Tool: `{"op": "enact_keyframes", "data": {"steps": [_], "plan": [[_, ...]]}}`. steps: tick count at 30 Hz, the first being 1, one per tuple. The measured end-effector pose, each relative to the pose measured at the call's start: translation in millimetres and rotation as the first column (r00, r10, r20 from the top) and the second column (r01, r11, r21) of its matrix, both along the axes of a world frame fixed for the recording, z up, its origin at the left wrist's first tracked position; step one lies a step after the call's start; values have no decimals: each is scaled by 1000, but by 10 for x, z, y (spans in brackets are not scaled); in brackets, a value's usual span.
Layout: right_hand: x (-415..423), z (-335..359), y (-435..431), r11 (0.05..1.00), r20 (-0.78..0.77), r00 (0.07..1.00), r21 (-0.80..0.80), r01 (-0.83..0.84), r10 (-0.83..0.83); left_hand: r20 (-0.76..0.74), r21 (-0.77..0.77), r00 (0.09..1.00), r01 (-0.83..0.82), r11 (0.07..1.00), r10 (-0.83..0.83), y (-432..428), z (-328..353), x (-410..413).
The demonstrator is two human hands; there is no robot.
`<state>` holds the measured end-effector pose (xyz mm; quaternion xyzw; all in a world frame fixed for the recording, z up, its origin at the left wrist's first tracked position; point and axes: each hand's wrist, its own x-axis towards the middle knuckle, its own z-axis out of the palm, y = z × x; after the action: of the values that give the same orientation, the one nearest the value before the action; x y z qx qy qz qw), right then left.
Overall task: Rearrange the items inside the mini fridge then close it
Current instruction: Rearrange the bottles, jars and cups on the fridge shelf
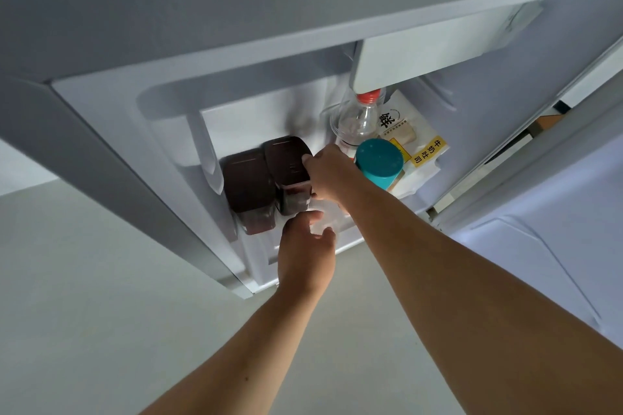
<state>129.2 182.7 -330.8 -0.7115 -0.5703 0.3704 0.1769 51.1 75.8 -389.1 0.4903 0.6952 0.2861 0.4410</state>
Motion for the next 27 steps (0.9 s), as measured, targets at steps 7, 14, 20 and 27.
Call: {"op": "enact_keyframes", "data": {"steps": [7,14,20,27], "plan": [[-25,-94,-87,996,-97,991,-2,90,-90,-165,254,977,176,951,-137,-120,-52,-112],[4,-117,-87,997,-75,995,-28,71,-73,-384,438,907,341,832,-170,-257,-221,-245],[-11,-94,-98,995,-129,987,-54,86,-92,-523,408,815,496,767,-248,-311,-300,-301],[20,-110,-141,999,-55,998,-32,39,-41,-531,417,808,511,751,-255,-240,-292,-312]]}}
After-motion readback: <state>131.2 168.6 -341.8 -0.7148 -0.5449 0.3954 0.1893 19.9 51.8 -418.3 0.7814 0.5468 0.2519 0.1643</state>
